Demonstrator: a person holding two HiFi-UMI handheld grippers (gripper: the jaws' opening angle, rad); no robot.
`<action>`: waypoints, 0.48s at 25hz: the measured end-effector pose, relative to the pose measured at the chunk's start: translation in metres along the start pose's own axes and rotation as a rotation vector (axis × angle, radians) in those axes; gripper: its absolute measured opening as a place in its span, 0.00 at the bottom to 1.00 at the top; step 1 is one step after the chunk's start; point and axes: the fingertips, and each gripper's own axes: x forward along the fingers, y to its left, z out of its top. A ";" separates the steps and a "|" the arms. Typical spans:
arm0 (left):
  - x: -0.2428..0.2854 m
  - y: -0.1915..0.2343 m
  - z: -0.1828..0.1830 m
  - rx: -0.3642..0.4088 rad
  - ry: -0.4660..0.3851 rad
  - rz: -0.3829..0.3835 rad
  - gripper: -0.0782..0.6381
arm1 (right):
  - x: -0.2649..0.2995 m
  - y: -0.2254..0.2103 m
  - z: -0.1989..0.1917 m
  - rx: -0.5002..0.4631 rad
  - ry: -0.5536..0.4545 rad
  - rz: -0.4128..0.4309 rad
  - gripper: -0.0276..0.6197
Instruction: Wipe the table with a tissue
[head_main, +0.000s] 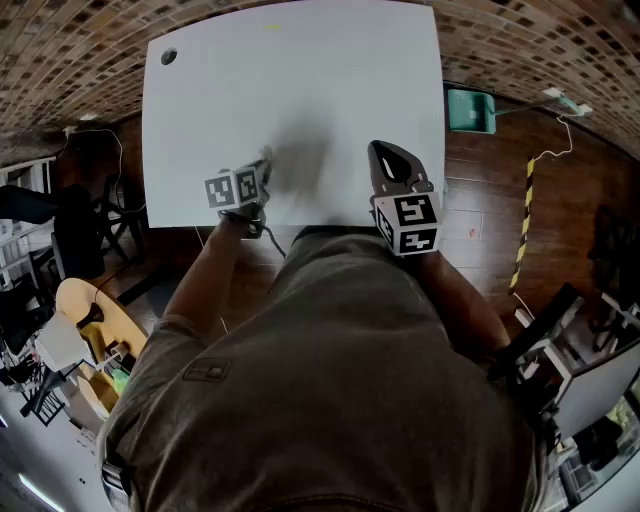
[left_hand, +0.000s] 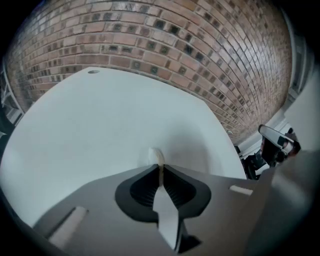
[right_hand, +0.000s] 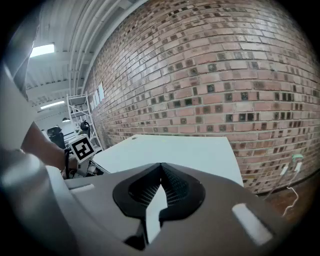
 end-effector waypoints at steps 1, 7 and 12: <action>0.003 -0.008 -0.002 0.013 0.009 -0.017 0.15 | 0.000 0.000 0.000 0.001 0.000 -0.003 0.06; 0.024 -0.071 -0.023 0.140 0.079 -0.127 0.15 | -0.007 -0.008 -0.005 0.014 0.002 -0.039 0.06; 0.019 -0.083 -0.039 0.236 0.099 -0.176 0.15 | -0.016 0.013 -0.010 0.022 -0.004 -0.080 0.06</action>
